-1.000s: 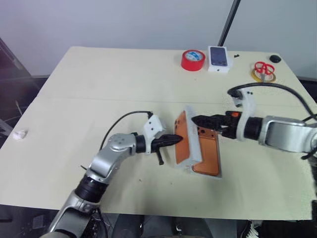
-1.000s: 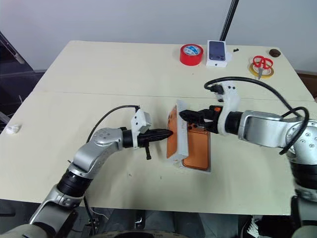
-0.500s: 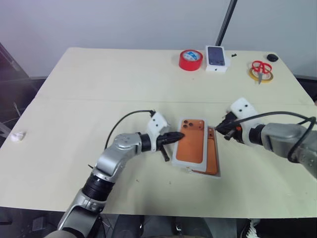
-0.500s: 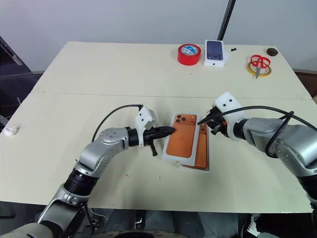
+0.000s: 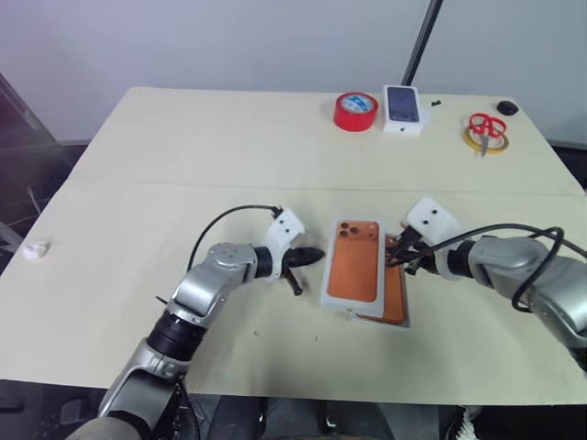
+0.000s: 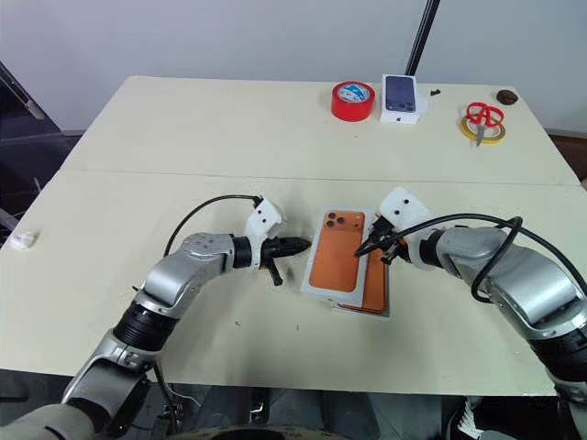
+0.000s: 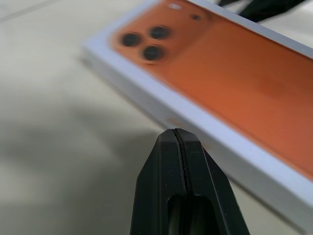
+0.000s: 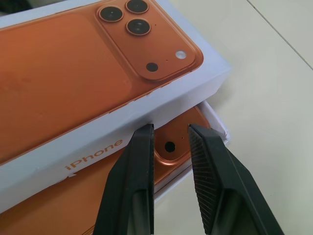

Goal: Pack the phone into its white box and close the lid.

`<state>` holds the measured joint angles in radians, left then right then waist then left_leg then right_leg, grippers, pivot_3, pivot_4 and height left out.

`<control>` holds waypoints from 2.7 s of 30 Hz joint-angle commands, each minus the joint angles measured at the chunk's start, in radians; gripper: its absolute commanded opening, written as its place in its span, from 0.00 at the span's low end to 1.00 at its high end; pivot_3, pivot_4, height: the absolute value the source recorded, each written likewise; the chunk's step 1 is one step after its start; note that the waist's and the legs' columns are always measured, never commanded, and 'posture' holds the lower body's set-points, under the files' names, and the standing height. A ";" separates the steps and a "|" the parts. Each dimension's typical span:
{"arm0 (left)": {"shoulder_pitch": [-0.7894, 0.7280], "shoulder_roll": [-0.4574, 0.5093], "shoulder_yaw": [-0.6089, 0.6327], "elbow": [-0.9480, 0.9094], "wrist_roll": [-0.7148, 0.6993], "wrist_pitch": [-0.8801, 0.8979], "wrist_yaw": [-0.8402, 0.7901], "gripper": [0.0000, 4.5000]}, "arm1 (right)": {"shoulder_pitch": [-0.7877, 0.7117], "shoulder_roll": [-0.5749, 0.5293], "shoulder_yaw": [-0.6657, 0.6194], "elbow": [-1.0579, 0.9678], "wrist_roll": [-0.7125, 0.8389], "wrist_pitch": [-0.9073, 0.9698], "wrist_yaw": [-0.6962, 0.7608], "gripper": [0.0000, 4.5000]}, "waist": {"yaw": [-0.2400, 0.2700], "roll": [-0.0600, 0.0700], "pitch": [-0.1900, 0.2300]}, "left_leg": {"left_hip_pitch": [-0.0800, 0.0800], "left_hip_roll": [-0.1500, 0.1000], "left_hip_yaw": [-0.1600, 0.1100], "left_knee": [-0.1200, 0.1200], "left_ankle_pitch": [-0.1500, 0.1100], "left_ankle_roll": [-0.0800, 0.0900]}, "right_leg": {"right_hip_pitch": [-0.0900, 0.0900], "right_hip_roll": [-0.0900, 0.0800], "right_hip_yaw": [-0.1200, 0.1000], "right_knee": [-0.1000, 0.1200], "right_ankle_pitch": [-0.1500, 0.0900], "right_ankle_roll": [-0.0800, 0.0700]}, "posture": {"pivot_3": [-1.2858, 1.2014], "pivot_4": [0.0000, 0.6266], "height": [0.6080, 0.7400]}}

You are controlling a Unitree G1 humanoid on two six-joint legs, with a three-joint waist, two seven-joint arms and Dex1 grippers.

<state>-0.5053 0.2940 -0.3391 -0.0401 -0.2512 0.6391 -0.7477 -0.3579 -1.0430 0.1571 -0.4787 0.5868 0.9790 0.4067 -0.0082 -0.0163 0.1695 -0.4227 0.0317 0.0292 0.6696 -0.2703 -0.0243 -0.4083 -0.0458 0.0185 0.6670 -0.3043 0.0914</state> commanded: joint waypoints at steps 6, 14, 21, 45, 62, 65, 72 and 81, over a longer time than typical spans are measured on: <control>-0.017 -0.023 0.000 -0.009 -0.001 -0.033 -0.027 0.00 | 0.024 0.004 -0.052 -0.072 -0.058 0.014 0.060 0.01 | 0.000 0.000 0.000 | 0.000 0.000 0.000 0.000 0.000 0.000 | 0.000 0.000 0.000 0.000 0.000 0.000 | 0.52 0.24 0.84; -0.020 -0.048 -0.030 -0.059 -0.011 -0.027 -0.058 0.00 | 0.078 -0.054 -0.094 -0.136 -0.085 0.016 0.147 0.01 | 0.001 0.000 0.000 | 0.000 0.000 0.000 0.001 0.000 0.000 | 0.000 0.000 0.000 0.000 0.000 0.000 | 0.52 0.24 0.84; -0.041 -0.088 -0.068 -0.043 0.004 -0.038 -0.067 0.00 | 0.134 -0.089 -0.141 -0.161 -0.106 0.015 0.197 0.01 | 0.000 0.000 0.000 | 0.000 0.000 0.000 0.001 0.000 0.000 | 0.001 0.000 0.000 0.000 0.000 0.000 | 0.52 0.24 0.84; -0.050 -0.105 -0.054 0.016 0.027 -0.054 -0.053 0.00 | 0.202 -0.045 -0.150 -0.172 -0.167 0.038 0.225 0.01 | 0.001 0.000 0.000 | 0.000 0.000 -0.001 0.009 -0.002 0.003 | 0.003 0.001 0.000 0.002 0.000 0.000 | 0.52 0.24 0.84; -0.072 -0.135 -0.054 0.046 0.027 -0.065 -0.036 0.00 | 0.237 -0.043 -0.168 -0.189 -0.188 0.051 0.233 0.01 | 0.003 0.000 0.000 | -0.001 0.000 -0.001 0.011 -0.002 0.003 | 0.003 0.001 0.000 0.003 0.000 0.000 | 0.52 0.24 0.84; -0.075 -0.138 -0.056 0.053 0.030 -0.069 -0.034 0.00 | 0.240 -0.042 -0.169 -0.187 -0.193 0.049 0.233 0.01 | 0.003 0.000 0.000 | -0.001 0.000 -0.001 0.011 -0.002 0.003 | 0.003 0.001 0.000 0.003 0.000 0.000 | 0.52 0.24 0.84; -0.068 -0.133 -0.052 0.061 0.043 -0.073 -0.033 0.00 | 0.243 -0.042 -0.172 -0.178 -0.206 0.043 0.235 0.01 | 0.003 0.000 0.000 | -0.001 0.000 -0.001 0.011 -0.002 0.003 | 0.003 0.001 0.000 0.003 0.000 0.000 | 0.52 0.24 0.84; -0.053 -0.118 -0.062 0.016 0.031 -0.061 -0.060 0.00 | 0.248 -0.044 -0.175 -0.179 -0.216 0.037 0.250 0.01 | 0.003 0.000 0.000 | -0.001 0.000 -0.001 0.011 -0.002 0.004 | 0.003 0.001 0.000 0.003 0.000 0.000 | 0.52 0.24 0.84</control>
<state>-0.5533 0.1837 -0.3986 0.0249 -0.2074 0.5840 -0.7981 -0.1108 -1.0857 0.0161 -0.6237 0.3740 1.0310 0.6520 -0.0052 -0.0161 0.1694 -0.4236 0.0318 0.0283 0.6808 -0.2724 -0.0208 -0.4052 -0.0451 0.0182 0.6699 -0.3044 0.0916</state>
